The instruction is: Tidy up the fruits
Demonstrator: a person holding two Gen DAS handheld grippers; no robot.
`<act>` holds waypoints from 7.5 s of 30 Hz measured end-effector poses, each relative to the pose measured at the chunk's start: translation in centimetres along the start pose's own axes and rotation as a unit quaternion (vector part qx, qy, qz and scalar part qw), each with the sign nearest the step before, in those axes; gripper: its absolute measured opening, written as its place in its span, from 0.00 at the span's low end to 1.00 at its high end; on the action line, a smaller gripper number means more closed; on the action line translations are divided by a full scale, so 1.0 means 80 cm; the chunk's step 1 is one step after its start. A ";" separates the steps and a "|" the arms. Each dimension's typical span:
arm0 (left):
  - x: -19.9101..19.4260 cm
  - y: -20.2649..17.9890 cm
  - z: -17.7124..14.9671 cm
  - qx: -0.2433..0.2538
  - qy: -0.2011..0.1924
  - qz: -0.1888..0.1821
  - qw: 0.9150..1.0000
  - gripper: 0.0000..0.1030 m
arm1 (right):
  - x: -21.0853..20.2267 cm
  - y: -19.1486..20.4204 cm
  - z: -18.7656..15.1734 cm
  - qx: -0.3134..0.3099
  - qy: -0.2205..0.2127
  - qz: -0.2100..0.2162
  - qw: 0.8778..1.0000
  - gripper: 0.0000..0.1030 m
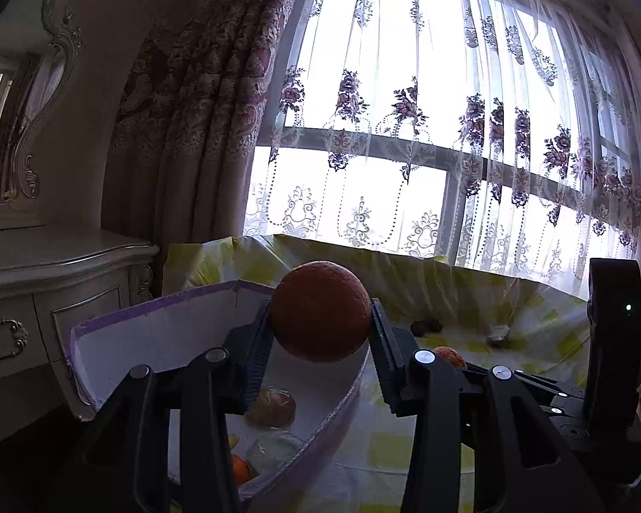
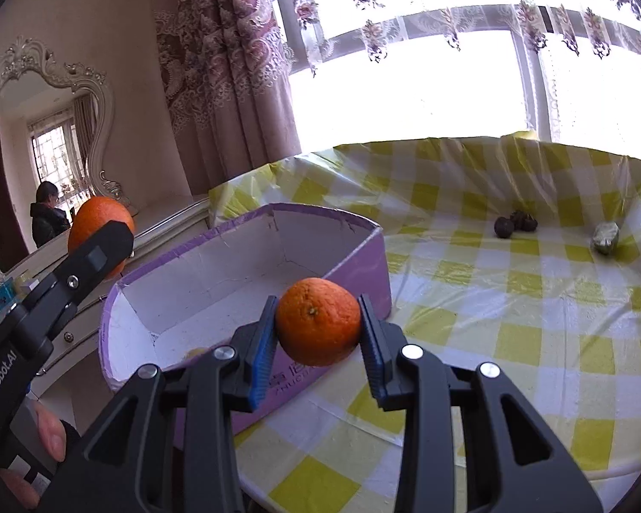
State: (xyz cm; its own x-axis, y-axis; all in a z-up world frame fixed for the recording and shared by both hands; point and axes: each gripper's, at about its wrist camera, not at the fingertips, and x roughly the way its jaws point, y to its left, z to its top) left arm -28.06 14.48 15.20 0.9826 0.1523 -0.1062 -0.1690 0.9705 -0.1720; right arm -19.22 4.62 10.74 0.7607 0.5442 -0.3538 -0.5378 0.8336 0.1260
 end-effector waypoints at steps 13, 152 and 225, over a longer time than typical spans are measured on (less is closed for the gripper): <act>0.045 0.084 -0.001 -0.034 0.080 0.114 0.990 0.40 | 0.105 0.095 0.025 -0.103 0.071 0.009 0.992 0.36; 0.379 -0.167 -0.141 -0.036 0.343 -0.096 0.934 0.96 | 0.116 -0.489 -0.019 0.239 0.134 -0.255 0.927 0.56; 0.285 -0.134 -0.140 -0.023 0.295 -0.120 0.948 0.36 | 0.072 -0.382 -0.064 0.253 0.104 -0.217 0.937 0.56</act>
State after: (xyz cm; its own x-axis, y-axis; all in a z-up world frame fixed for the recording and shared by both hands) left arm -4.74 5.43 3.69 0.7817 -0.2155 -0.5852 0.0371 0.9528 -0.3013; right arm -0.25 -18.19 0.06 0.7524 0.1574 -0.6397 0.0871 0.9388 0.3333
